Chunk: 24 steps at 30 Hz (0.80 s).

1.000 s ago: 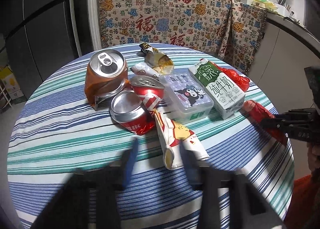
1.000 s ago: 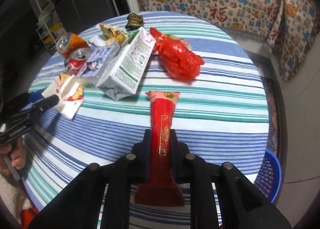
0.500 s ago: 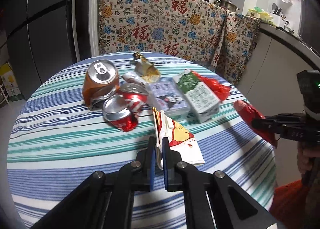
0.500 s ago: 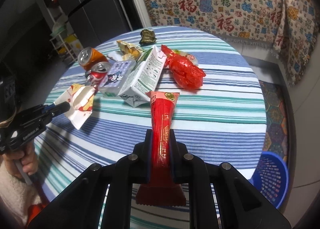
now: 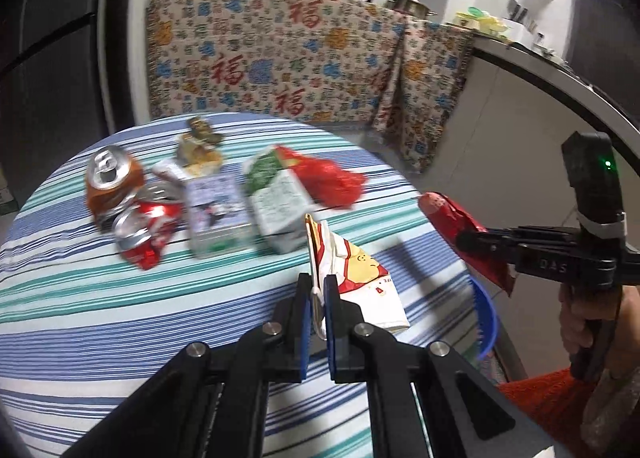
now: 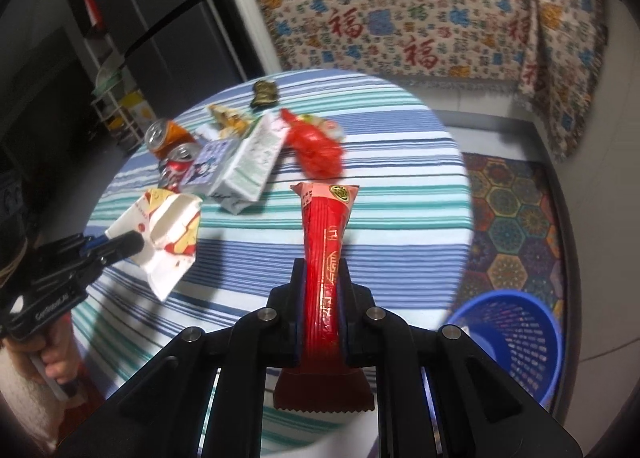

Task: Collect trash
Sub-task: 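Carry both wrappers over the blue wastebasket and open both tools to drop them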

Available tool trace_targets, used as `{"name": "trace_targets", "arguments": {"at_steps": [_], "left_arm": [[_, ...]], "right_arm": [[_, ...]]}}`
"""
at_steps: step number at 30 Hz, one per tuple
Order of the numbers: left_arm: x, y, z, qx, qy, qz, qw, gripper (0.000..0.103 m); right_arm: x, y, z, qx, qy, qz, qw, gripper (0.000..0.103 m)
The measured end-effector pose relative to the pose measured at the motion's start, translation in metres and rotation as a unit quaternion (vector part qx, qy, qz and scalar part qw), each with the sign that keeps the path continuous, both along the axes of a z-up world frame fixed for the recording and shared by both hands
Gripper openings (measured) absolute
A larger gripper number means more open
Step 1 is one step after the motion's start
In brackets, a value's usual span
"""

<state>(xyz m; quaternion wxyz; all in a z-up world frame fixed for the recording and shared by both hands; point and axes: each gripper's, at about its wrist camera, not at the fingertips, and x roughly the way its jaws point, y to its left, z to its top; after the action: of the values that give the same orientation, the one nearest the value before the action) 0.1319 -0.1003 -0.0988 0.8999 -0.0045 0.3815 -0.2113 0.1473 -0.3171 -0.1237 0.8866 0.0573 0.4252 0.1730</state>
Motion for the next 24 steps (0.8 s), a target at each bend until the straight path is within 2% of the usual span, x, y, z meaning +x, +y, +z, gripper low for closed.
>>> {"name": "trace_targets", "arguments": {"at_steps": [7, 11, 19, 24], "left_arm": [[-0.004, -0.068, 0.003, -0.009, 0.004, -0.053, 0.9985, 0.006], [-0.004, -0.112, 0.002, -0.011, 0.008, -0.082, 0.9965, 0.006], [-0.002, -0.191, -0.02, -0.013, 0.033, -0.124, 0.9917, 0.006], [0.002, -0.231, -0.038, -0.003, 0.042, -0.137, 0.9897, 0.006]], "right_arm": [[-0.015, -0.061, 0.004, 0.001, -0.003, -0.051, 0.999, 0.011], [-0.021, -0.1, -0.003, -0.003, 0.01, -0.084, 0.996, 0.011], [-0.033, -0.172, -0.025, -0.003, 0.045, -0.144, 0.989, 0.011], [-0.036, -0.2, -0.039, -0.003, 0.064, -0.169, 0.984, 0.011]]}}
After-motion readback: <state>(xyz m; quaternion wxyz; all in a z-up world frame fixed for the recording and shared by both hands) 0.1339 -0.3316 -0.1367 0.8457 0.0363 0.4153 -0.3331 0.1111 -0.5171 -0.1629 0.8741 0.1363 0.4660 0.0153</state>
